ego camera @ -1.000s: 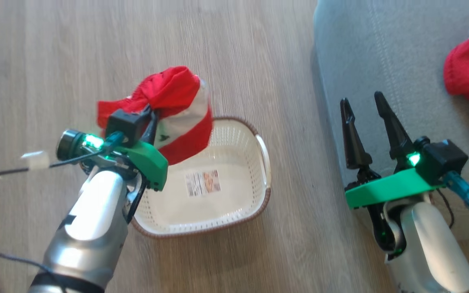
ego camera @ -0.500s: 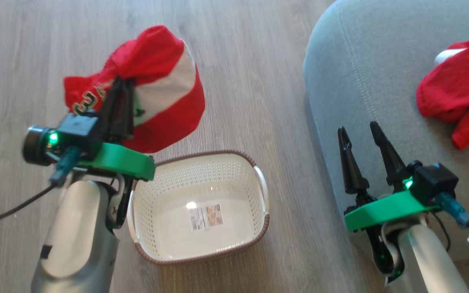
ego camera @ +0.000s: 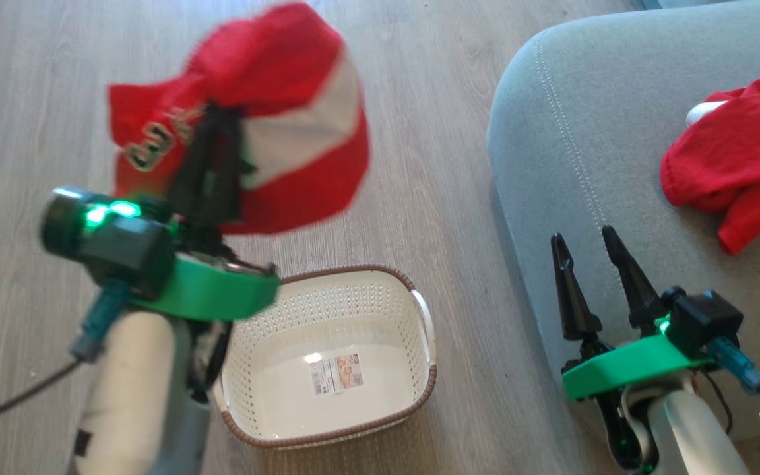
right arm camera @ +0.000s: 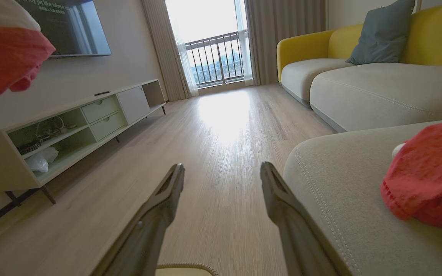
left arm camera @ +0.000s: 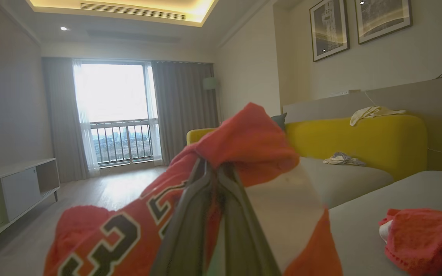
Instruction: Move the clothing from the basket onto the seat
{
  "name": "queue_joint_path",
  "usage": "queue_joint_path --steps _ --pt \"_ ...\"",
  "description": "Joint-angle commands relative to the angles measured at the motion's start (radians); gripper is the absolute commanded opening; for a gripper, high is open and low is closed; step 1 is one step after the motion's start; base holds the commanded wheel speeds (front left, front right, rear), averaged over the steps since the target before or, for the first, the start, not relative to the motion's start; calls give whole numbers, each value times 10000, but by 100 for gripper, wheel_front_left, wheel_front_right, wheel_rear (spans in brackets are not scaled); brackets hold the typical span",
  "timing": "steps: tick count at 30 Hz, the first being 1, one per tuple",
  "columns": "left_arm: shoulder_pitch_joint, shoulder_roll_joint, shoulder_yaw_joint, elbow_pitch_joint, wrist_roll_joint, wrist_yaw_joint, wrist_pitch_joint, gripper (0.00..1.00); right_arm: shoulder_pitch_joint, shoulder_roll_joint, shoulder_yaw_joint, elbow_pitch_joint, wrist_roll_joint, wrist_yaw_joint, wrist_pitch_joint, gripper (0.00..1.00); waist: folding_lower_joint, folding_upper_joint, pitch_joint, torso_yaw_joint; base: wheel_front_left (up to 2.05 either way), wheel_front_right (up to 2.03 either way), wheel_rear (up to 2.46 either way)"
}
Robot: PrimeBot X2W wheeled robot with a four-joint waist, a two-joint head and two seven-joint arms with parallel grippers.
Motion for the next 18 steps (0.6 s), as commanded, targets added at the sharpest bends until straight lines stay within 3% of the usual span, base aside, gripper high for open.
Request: queue_joint_path --steps 1,10,18 --pt "-257 30 67 -490 72 -61 -45 0 -106 22 184 -346 73 -2 -92 100 1 0 -20 41 0 0 0" --pt "187 4 -1856 -314 -88 -301 -45 0 -46 22 246 -306 139 -2 -92 100 1 0 -134 163 0 0 0" --pt "212 2 -2193 -125 -240 -109 -45 0 -57 22 330 -276 88 -2 -92 100 1 0 -233 149 0 0 0"
